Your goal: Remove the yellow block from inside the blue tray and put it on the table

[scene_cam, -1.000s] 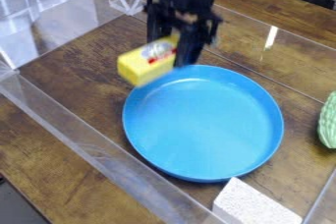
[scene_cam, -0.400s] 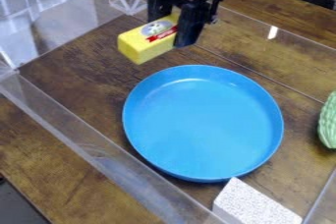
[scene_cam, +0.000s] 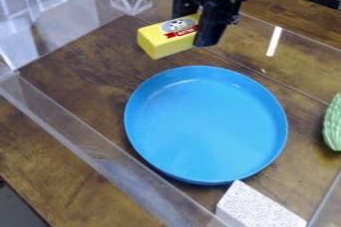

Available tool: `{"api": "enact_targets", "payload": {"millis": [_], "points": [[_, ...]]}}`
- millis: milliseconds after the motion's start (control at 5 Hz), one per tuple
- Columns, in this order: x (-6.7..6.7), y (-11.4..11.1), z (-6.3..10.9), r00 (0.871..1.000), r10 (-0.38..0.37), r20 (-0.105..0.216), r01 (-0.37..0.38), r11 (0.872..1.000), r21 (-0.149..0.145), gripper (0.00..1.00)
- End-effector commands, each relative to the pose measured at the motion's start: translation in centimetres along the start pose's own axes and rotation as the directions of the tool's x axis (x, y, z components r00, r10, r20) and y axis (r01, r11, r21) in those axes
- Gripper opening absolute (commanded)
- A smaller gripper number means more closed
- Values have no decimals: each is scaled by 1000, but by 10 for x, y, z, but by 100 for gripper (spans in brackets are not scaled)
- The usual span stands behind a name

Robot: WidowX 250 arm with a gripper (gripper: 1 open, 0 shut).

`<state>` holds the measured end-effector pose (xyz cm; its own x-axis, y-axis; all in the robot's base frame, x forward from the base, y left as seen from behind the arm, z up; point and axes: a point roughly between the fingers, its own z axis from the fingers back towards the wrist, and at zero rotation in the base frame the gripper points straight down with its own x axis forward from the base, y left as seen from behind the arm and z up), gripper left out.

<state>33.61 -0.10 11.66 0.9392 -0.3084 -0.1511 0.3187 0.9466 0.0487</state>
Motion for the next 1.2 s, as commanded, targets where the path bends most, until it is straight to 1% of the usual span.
{"api": "enact_targets", "payload": {"millis": [0,400,600,1000], "points": [[3,6,15,998,-26,51,24,999,26,0],[5,10,-1,994,-100,36,98,994,41,0],[4,8,-10,992,-125,29,123,991,45,0],[9,-4,-33,998,-68,13,67,997,40,0]]}}
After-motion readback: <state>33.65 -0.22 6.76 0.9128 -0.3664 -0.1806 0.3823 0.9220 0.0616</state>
